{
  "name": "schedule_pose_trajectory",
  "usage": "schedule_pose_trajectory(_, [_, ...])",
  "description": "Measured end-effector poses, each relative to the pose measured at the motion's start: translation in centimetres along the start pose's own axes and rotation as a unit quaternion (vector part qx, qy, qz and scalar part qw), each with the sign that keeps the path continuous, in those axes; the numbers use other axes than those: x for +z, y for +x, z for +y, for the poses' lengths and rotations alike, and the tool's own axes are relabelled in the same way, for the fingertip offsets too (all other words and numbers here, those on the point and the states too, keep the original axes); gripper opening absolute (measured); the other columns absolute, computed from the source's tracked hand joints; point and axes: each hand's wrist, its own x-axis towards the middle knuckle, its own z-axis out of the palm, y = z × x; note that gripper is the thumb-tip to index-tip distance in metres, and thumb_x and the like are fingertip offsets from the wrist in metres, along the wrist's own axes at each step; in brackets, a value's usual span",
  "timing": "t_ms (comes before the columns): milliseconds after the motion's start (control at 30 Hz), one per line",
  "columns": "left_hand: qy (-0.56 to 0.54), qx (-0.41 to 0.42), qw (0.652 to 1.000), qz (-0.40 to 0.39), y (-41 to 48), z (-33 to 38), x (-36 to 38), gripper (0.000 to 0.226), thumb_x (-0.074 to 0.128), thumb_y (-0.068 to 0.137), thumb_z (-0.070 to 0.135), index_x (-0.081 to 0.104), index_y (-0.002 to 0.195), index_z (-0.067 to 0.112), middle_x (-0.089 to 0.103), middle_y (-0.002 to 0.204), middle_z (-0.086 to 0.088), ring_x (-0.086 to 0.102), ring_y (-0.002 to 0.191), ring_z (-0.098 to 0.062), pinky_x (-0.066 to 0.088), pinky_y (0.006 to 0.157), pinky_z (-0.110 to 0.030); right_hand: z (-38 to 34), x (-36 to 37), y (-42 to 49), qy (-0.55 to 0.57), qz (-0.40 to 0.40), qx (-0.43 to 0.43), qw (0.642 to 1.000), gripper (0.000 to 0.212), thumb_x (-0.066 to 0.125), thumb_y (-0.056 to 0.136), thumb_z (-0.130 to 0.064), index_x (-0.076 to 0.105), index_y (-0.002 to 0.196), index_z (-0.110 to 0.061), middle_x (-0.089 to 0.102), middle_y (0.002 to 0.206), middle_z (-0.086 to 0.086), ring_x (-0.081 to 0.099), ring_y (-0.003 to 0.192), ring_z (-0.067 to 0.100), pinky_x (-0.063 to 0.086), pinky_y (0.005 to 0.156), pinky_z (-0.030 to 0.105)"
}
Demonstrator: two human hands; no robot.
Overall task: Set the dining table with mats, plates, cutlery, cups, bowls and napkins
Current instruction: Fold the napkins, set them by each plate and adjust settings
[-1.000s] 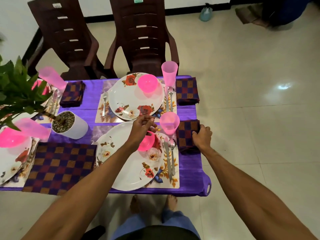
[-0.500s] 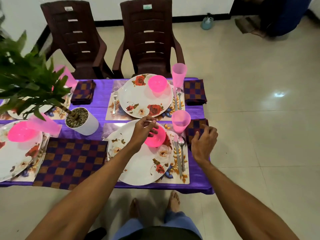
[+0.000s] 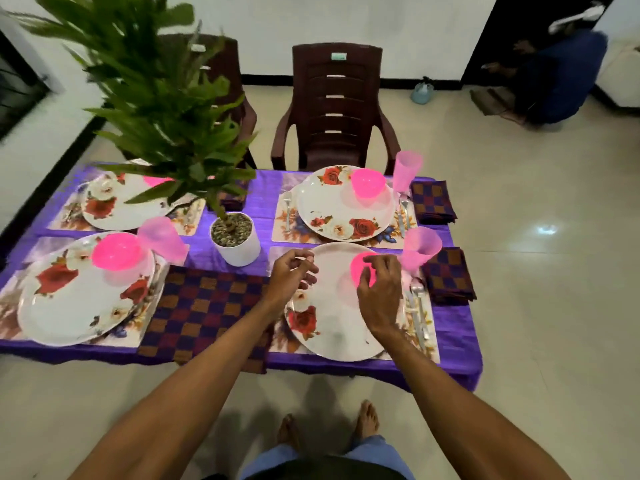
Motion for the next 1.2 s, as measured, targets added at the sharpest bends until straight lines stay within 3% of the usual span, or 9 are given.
schedule_pose_trajectory(167, [0.005,-0.003,0.999,0.048,-1.0,-1.8,-6.2,0.011,0.060,0.098,0.014,0.064,0.107,0.009,0.074,0.086,-0.011,0.066,0.064,-0.017,0.051,0.059,-0.029,-4.4,5.0,-1.9,0.051,-0.151,-0.030,0.987,0.020,0.062,0.091,-0.010,0.065,0.110,-0.016,0.059,0.115,0.001,0.056,0.106,0.021,0.050,0.088,0.036])
schedule_pose_trajectory(333, [0.036,-0.041,0.990,0.127,-1.4,-3.8,-11.9,0.004,0.060,0.098,0.012,0.064,0.099,0.012,0.072,0.087,-0.011,0.065,0.058,-0.013,0.047,0.054,-0.029,-5.6,9.6,-2.7,0.016,-0.299,-0.069,0.952,0.025,0.064,0.092,-0.016,0.064,0.117,-0.015,0.061,0.120,0.006,0.055,0.112,0.027,0.048,0.093,0.039])
schedule_pose_trajectory(467, [0.112,-0.054,0.977,0.176,-1.6,-4.9,-16.0,0.006,0.063,0.095,0.011,0.065,0.099,0.015,0.069,0.090,-0.005,0.065,0.061,-0.013,0.048,0.049,-0.026,-6.1,12.3,-2.8,-0.008,-0.368,-0.052,0.928,0.026,0.063,0.094,-0.018,0.065,0.119,-0.014,0.062,0.127,0.008,0.055,0.115,0.028,0.046,0.097,0.039])
schedule_pose_trajectory(567, [0.168,-0.058,0.965,0.193,-1.1,-6.2,-19.2,0.011,0.065,0.094,0.013,0.065,0.106,0.013,0.068,0.096,-0.006,0.065,0.066,-0.014,0.051,0.051,-0.027,-6.3,14.1,-2.9,-0.052,-0.384,-0.056,0.920,0.026,0.061,0.093,-0.022,0.064,0.118,-0.014,0.064,0.122,0.010,0.057,0.111,0.031,0.049,0.092,0.041])
schedule_pose_trajectory(633, [0.215,-0.062,0.956,0.191,-0.6,-6.4,-21.0,0.018,0.067,0.093,0.016,0.065,0.111,0.013,0.068,0.103,-0.002,0.066,0.085,-0.018,0.057,0.069,-0.032,-6.6,14.9,-2.8,-0.084,-0.391,-0.054,0.915,0.033,0.062,0.092,-0.022,0.062,0.124,-0.014,0.062,0.127,0.010,0.057,0.114,0.031,0.049,0.094,0.043])
schedule_pose_trajectory(733, [0.305,-0.060,0.936,0.166,0.5,-6.3,-23.5,0.036,0.070,0.090,0.017,0.062,0.125,0.012,0.061,0.115,0.005,0.062,0.104,-0.018,0.052,0.094,-0.038,-7.0,16.2,-2.7,-0.152,-0.420,-0.073,0.892,0.050,0.064,0.092,-0.023,0.050,0.139,-0.011,0.050,0.141,0.014,0.046,0.126,0.034,0.043,0.104,0.045])
schedule_pose_trajectory(1000, [0.434,-0.033,0.895,0.096,4.6,-8.0,-28.5,0.073,0.077,0.082,0.012,0.039,0.145,0.009,0.041,0.145,-0.014,0.054,0.121,-0.035,0.047,0.103,-0.050,-7.4,19.3,-3.8,-0.297,-0.410,-0.113,0.855,0.064,0.063,0.090,-0.028,0.037,0.145,-0.009,0.045,0.145,0.017,0.041,0.133,0.035,0.029,0.115,0.047])
schedule_pose_trajectory(1100, [0.455,-0.019,0.886,0.086,5.4,-8.5,-29.1,0.074,0.077,0.082,0.014,0.040,0.146,0.009,0.044,0.141,-0.016,0.052,0.123,-0.036,0.046,0.104,-0.048,-7.5,19.8,-4.5,-0.301,-0.392,-0.114,0.862,0.062,0.064,0.089,-0.022,0.039,0.144,-0.009,0.045,0.143,0.015,0.040,0.132,0.033,0.025,0.118,0.046])
schedule_pose_trajectory(1200, [0.475,-0.008,0.871,0.123,5.7,-8.6,-29.9,0.059,0.078,0.081,0.018,0.054,0.135,0.011,0.052,0.126,-0.016,0.057,0.113,-0.036,0.052,0.092,-0.048,-7.9,20.0,-5.0,-0.281,-0.355,-0.106,0.885,0.053,0.066,0.086,-0.015,0.049,0.136,-0.011,0.051,0.135,0.012,0.045,0.125,0.030,0.028,0.114,0.043])
